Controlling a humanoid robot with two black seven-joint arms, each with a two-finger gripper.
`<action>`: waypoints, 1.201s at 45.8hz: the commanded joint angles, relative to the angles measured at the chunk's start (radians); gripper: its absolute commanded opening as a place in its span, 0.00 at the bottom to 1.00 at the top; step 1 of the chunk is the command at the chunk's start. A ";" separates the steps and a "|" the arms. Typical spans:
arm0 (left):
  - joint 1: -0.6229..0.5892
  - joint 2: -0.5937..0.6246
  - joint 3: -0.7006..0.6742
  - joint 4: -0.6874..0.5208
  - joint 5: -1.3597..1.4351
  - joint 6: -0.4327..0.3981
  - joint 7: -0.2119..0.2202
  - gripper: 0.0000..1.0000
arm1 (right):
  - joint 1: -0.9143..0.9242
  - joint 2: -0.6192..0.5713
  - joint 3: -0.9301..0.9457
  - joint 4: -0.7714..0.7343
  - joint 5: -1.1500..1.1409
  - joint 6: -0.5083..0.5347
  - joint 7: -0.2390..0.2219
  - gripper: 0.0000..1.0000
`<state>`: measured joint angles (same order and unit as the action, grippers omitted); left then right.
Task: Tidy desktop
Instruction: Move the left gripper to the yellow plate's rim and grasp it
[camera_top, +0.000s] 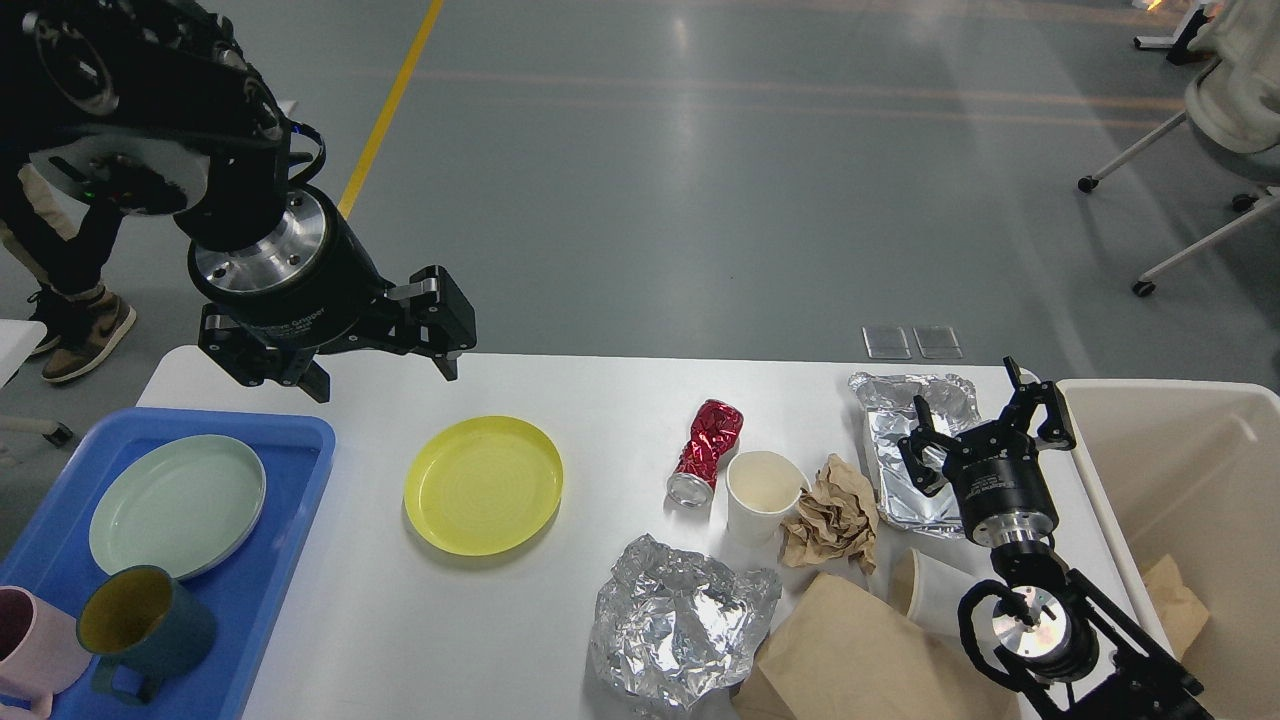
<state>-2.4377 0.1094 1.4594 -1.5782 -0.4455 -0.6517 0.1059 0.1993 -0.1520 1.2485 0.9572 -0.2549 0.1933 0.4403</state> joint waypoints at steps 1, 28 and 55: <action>0.153 0.010 -0.004 0.072 0.004 0.029 -0.002 0.96 | 0.000 0.000 0.000 0.000 -0.001 0.000 0.000 1.00; 0.864 0.056 -0.168 0.492 -0.139 0.449 -0.008 0.95 | 0.000 0.000 0.000 0.000 0.000 0.000 0.000 1.00; 1.161 0.044 -0.314 0.730 -0.113 0.550 -0.021 0.95 | 0.000 0.000 0.000 0.000 -0.001 0.000 0.000 1.00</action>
<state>-1.3086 0.1616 1.1568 -0.8803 -0.5768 -0.1061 0.0846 0.1994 -0.1520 1.2485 0.9572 -0.2556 0.1934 0.4403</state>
